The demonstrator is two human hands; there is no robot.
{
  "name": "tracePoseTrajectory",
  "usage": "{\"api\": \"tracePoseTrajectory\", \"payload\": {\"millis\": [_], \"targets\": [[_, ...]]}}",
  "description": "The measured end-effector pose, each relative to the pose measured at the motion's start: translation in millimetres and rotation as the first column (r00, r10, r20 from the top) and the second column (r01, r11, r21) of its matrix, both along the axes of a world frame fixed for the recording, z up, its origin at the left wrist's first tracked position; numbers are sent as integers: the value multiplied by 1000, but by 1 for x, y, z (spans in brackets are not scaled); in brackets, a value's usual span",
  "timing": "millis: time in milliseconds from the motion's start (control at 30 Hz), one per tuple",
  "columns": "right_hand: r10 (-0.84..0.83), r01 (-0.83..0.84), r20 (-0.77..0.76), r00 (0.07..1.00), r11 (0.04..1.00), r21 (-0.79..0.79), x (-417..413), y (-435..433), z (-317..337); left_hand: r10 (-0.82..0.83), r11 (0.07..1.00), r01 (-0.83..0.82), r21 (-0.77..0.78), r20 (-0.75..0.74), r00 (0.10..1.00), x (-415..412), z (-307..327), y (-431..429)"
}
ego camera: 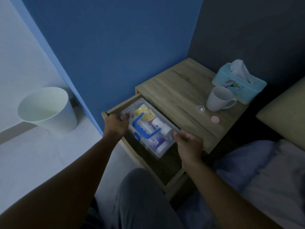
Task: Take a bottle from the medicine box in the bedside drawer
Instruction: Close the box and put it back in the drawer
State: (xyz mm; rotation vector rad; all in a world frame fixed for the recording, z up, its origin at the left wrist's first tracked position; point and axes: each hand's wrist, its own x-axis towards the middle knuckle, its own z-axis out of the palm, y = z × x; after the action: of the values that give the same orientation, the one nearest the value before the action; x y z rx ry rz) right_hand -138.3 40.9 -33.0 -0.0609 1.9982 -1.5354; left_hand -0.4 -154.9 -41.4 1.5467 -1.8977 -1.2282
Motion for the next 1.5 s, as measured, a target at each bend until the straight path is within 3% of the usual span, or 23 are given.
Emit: {"api": "tracePoseTrajectory", "payload": {"millis": [233,567,800,933,1067,1167,1267,1367,1500], "targets": [[-76,75,7,997,992,102,6,-3,-46,-101,988,89,126,93,991,-10,-42,1],[-220,205,97,971,967,149,-4,-22,-96,-94,973,60,223,148,984,-38,-82,-10],[-128,125,3,992,974,188,-9,-27,-105,-78,973,35,228,183,980,-41,-92,-11],[95,-62,-86,992,942,330,-15,-22,-96,-130,980,100,172,168,977,-38,-83,-2],[361,-209,-271,892,862,462,-17,-9,-76,-212,975,217,-41,111,971,-21,-75,15],[525,-322,-426,737,827,461,-19,4,-60,-235,935,266,-234,153,960,2,-75,27],[591,-348,-556,584,801,486,-32,15,-48,-210,917,248,-312,149,966,25,-79,38],[570,-298,-659,491,821,487,-57,25,-45,-153,960,155,-235,26,988,40,-84,47],[667,-315,-603,437,742,592,-95,39,-50,-81,996,81,35,-19,997,50,-97,57]]}}
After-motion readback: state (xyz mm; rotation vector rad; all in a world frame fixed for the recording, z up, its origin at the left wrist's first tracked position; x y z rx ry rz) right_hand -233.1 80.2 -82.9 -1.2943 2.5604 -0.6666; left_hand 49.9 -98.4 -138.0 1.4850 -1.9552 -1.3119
